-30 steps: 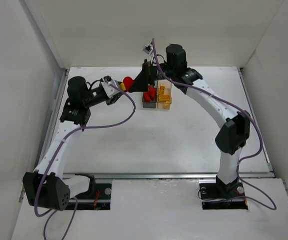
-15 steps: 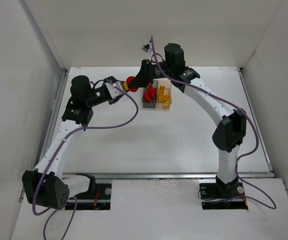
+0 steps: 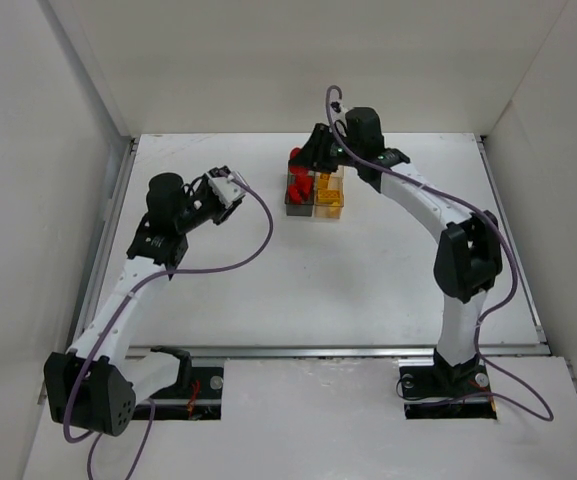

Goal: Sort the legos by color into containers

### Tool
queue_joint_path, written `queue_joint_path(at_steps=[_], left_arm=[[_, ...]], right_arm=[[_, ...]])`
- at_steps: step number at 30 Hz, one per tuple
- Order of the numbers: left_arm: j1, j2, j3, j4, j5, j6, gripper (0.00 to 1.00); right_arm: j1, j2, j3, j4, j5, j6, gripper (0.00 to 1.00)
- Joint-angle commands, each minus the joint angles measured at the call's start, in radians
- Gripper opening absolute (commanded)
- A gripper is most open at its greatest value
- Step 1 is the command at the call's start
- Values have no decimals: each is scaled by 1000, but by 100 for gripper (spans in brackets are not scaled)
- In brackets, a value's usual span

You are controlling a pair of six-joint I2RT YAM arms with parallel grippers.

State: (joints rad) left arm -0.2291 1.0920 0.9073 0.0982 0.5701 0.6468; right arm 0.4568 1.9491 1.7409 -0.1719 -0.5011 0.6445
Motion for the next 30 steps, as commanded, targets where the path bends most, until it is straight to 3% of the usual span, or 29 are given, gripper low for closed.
queue_joint_path(at_steps=[1, 6, 7, 9, 13, 14, 17, 21, 23, 27, 30], left_arm=[[-4, -59, -24, 77, -73, -61, 0], [-4, -87, -56, 100, -96, -61, 0], [-4, -87, -56, 113, -107, -61, 0], [-4, -98, -83, 129, -107, -82, 0], [-4, -118, -111, 176, -96, -104, 0], [-4, -118, -120, 189, -85, -104, 0], [-4, -118, -130, 199, -85, -104, 0], [-4, -118, -130, 209, -85, -104, 0], [-4, -109, -130, 219, -85, -104, 0], [-4, -89, -94, 229, -41, -162, 0], [7, -58, -45, 192, 98, -202, 0]], right_arm=[[16, 74, 52, -53, 338, 34, 1], [37, 264, 293, -218, 391, -46, 22], [37, 273, 293, -218, 391, -46, 38], [25, 284, 293, -227, 432, -28, 48], [14, 274, 243, -195, 423, -14, 59], [14, 274, 230, -186, 423, -14, 68], [14, 289, 259, -201, 368, -45, 82], [14, 268, 292, -267, 342, -91, 86], [14, 214, 229, -238, 302, -129, 86], [25, -40, 52, -62, 172, -415, 89], [34, -122, 0, -76, 60, -602, 89]])
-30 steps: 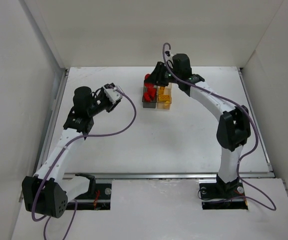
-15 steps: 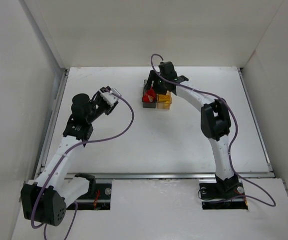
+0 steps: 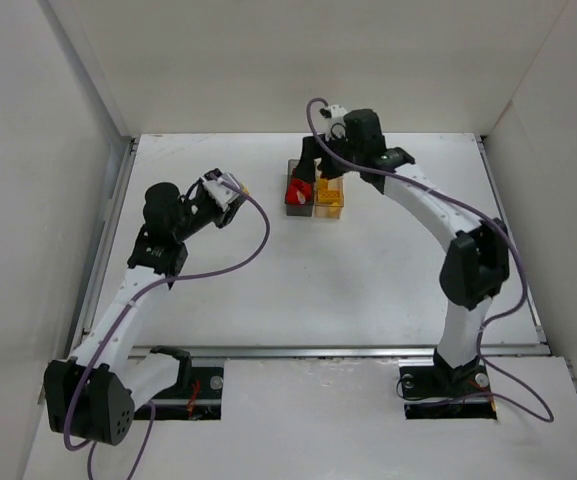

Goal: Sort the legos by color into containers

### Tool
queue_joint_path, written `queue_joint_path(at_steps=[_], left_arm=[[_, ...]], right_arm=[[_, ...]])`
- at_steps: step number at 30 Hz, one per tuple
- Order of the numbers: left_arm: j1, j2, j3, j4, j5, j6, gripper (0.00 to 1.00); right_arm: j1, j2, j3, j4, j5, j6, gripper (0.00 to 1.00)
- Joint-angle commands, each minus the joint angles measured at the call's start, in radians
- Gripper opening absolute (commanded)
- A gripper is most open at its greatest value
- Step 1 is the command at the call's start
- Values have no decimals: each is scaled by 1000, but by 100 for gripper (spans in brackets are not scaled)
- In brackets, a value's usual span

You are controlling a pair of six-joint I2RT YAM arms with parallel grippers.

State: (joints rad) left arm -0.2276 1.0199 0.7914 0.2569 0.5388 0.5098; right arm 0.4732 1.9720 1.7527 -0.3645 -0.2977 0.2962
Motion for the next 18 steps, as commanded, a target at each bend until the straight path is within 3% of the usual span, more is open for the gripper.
queue_joint_path(at_steps=[1, 5, 8, 9, 18], left_arm=[[14, 41, 86, 18, 241, -95, 0], [14, 145, 179, -7, 534, -195, 0], [14, 242, 235, 134, 679, -331, 0], [4, 265, 273, 162, 693, -393, 0], [-32, 339, 391, 173, 793, -404, 0]], right_arm=[[18, -175, -12, 55, -176, -373, 89], [62, -222, -21, -66, -365, -577, 87], [117, -245, -45, -76, -397, -653, 81], [139, -255, -45, -76, -397, -664, 81], [150, -335, -100, -2, -429, -640, 74]])
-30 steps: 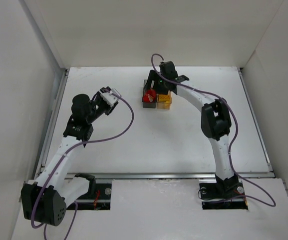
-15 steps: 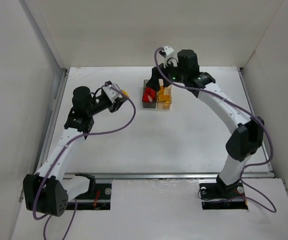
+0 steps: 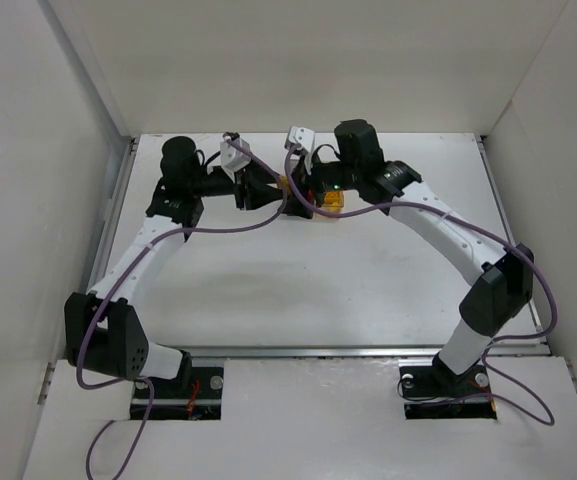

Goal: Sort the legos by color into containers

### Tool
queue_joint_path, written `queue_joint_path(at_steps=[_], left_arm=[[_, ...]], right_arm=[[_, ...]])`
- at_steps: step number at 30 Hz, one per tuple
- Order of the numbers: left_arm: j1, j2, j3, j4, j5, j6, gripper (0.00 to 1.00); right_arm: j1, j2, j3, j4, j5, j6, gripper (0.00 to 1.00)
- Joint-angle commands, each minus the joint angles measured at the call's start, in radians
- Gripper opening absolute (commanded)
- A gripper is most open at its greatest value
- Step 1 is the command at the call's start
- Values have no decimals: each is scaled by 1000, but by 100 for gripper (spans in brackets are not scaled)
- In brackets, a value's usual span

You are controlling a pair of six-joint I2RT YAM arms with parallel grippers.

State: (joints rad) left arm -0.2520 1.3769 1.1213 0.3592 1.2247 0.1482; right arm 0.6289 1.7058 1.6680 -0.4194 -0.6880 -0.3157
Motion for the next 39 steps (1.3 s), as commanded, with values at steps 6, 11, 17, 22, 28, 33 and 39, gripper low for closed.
queue_joint_path(at_steps=[6, 11, 17, 22, 28, 33, 39], left_arm=[[-16, -18, 70, 70, 134, -73, 0], [-16, -27, 71, 70, 134, -73, 0], [-16, -36, 61, 70, 122, -73, 2], [-16, -58, 19, 60, -20, -73, 100], [-16, -110, -31, 12, -316, -72, 100], [-27, -121, -77, -29, -762, -10, 100], [-27, -168, -114, -63, -858, 67, 100]], right_arm=[[-6, -80, -36, 53, -16, -28, 62], [-6, -80, -27, 74, -16, -7, 40], [-6, -89, -27, 96, 10, 33, 0], [-6, -89, -62, 116, 135, 101, 0], [-121, 6, -88, 149, 339, 404, 0], [-195, 181, 1, 55, 635, 589, 0], [-204, 389, 174, -7, 757, 630, 13]])
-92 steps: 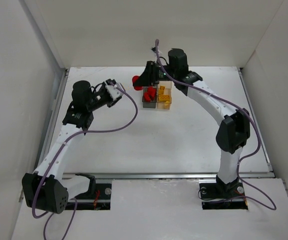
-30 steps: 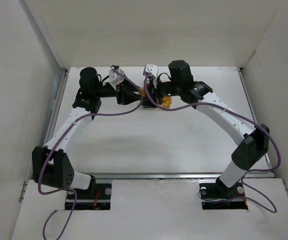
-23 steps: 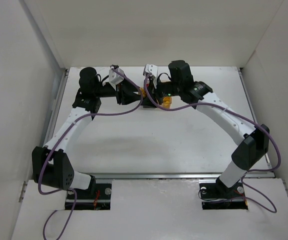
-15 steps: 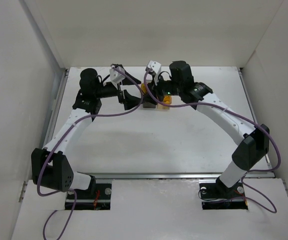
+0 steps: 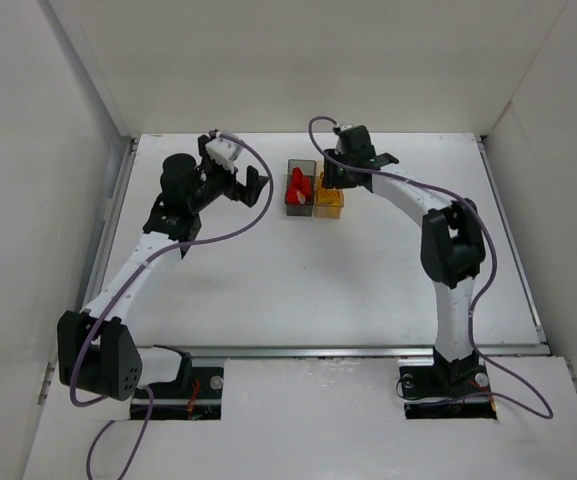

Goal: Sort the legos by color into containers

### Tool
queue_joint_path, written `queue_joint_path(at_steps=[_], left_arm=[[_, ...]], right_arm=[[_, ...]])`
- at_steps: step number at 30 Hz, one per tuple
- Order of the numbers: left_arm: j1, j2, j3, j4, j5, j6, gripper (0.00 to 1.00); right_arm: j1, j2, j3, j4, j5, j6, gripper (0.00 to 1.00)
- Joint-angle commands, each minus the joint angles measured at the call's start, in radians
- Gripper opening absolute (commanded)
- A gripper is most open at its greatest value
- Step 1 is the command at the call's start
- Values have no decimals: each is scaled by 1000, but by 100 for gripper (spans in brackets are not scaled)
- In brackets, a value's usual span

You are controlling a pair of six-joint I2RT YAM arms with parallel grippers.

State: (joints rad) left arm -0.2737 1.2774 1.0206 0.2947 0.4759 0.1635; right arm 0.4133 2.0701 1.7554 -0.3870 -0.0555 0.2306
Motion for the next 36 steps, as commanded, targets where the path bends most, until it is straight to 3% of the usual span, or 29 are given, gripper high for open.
queue_joint_path(at_steps=[1, 3, 5, 6, 7, 11, 19, 20, 21, 25, 28, 31, 36], left_arm=[[-5, -69, -25, 1, -109, 51, 100], [-5, -79, -48, 1, -97, 51, 100], [-5, -89, -65, 14, -88, 51, 100], [-5, -89, -79, 29, -88, 38, 100], [-5, -98, -79, 41, -79, 37, 100], [-5, -98, -88, 50, -69, 48, 100], [-5, -98, -97, 70, -121, 59, 100], [-5, -98, -125, 90, -266, 59, 100], [-5, -98, -125, 90, -267, 59, 100], [-5, -107, -247, 199, -532, 108, 100], [7, -107, -322, 271, -676, 140, 100], [36, -125, -361, 271, -686, 128, 100], [45, -157, -433, 282, -686, 96, 100]], right_arm=[[12, 36, 96, -39, 140, 94, 19], [1, 54, 105, -30, 149, 116, 44], [1, 54, 105, -17, 149, 116, 51], [1, 54, 105, -16, 149, 116, 57], [1, 67, 119, -32, 149, 116, 72], [1, 52, 141, -66, 149, 116, 93], [-16, -125, 119, -56, 212, 116, 99], [-89, -213, 90, -56, 201, 116, 99], [-90, -214, 90, -56, 201, 116, 99], [-383, -301, 7, -67, 112, 168, 99], [-519, -349, -30, -131, 141, 191, 99], [-605, -415, -83, -158, 253, 172, 99], [-605, -525, -188, -99, 371, 151, 99]])
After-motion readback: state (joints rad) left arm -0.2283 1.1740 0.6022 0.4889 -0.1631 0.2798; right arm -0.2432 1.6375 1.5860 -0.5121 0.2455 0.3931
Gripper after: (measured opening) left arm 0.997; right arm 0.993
